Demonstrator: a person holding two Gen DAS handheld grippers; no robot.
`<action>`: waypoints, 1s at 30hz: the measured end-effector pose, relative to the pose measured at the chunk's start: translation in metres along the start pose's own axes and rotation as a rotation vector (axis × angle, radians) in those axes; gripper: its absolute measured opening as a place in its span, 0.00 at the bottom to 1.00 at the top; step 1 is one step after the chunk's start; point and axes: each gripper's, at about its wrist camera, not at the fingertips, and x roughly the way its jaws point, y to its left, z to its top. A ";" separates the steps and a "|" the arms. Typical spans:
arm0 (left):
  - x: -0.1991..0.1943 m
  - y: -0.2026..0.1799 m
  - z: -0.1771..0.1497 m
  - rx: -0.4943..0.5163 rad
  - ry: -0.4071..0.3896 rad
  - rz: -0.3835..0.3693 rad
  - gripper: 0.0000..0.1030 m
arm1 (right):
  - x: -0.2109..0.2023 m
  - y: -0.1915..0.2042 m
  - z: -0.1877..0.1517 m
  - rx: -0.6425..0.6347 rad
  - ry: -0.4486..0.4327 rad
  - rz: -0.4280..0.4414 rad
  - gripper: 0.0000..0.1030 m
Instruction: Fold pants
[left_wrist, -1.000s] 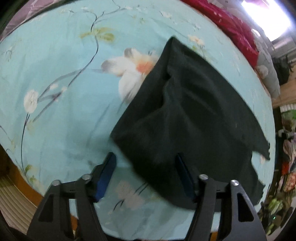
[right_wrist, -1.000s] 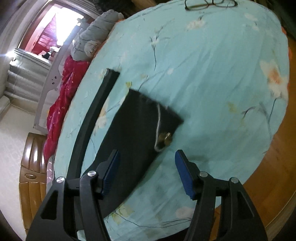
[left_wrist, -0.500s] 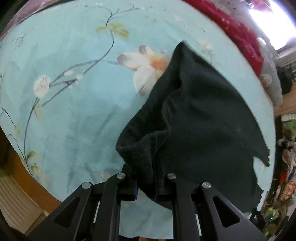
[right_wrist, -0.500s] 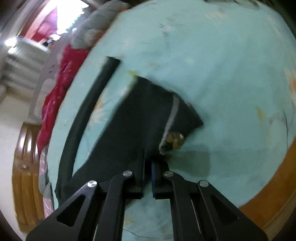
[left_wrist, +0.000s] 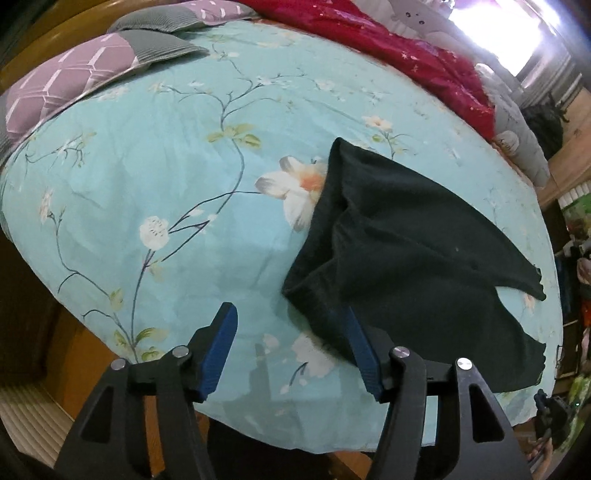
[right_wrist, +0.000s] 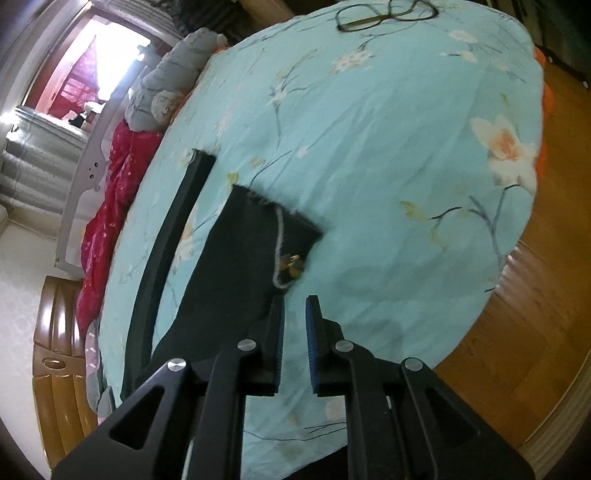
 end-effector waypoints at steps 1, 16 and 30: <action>-0.001 -0.002 0.002 0.001 0.004 -0.009 0.60 | 0.002 0.004 -0.001 -0.007 0.010 0.005 0.13; 0.030 -0.059 0.031 0.132 0.028 0.105 0.77 | 0.012 0.062 0.027 -0.194 0.013 -0.009 0.66; 0.102 -0.065 0.161 -0.010 0.190 0.075 0.77 | 0.113 0.169 0.128 -0.396 0.058 -0.052 0.76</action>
